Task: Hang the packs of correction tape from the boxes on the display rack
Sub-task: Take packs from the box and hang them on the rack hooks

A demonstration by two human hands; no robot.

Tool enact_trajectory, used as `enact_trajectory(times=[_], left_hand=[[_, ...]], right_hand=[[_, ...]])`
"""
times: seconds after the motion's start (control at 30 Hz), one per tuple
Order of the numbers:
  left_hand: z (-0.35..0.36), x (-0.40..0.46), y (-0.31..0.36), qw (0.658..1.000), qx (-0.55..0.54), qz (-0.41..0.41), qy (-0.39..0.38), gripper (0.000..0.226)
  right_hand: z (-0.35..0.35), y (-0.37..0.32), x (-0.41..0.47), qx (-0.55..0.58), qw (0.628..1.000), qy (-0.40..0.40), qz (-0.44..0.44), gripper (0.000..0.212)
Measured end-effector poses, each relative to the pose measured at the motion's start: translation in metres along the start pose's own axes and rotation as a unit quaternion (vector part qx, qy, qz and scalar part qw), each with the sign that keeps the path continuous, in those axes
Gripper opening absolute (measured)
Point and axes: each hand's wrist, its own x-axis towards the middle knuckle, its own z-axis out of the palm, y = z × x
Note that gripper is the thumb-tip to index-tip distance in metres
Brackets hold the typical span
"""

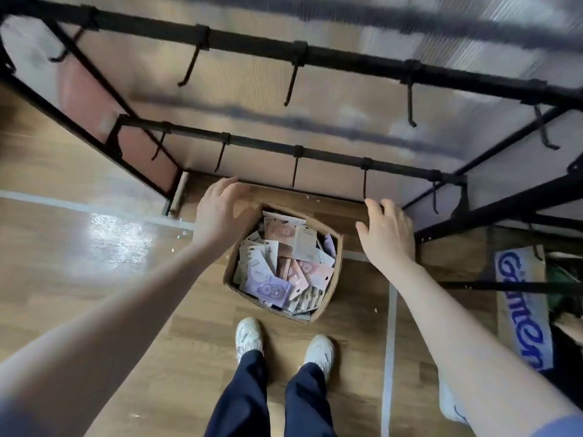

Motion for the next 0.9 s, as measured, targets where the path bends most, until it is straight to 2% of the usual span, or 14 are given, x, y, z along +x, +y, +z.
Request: enact_trajectory(times=[0.13, 0.4, 0.67, 0.8, 0.9], left_hand=[[0.070, -0.008, -0.043, 0.997, 0.051, 0.002, -0.053, 0.038], [0.195, -0.030, -0.121, 0.975, 0.114, -0.008, -0.190, 0.055], [0.294, -0.052, -0.181, 0.921, 0.225, -0.017, -0.318, 0.076], [0.321, -0.064, -0.192, 0.922, 0.224, -0.026, -0.314, 0.070], [0.332, -0.064, -0.191, 0.938, 0.163, -0.079, -0.296, 0.066]], right_hand=[[0.087, 0.010, 0.005, 0.000, 0.998, -0.051, 0.023, 0.045], [0.232, 0.020, 0.006, -0.023, 0.988, -0.145, 0.046, 0.045], [0.340, 0.018, 0.016, -0.055, 0.975, -0.215, -0.009, 0.042], [0.372, 0.017, 0.018, -0.074, 0.973, -0.217, -0.029, 0.037], [0.384, 0.012, 0.018, -0.054, 0.970, -0.235, -0.025, 0.036]])
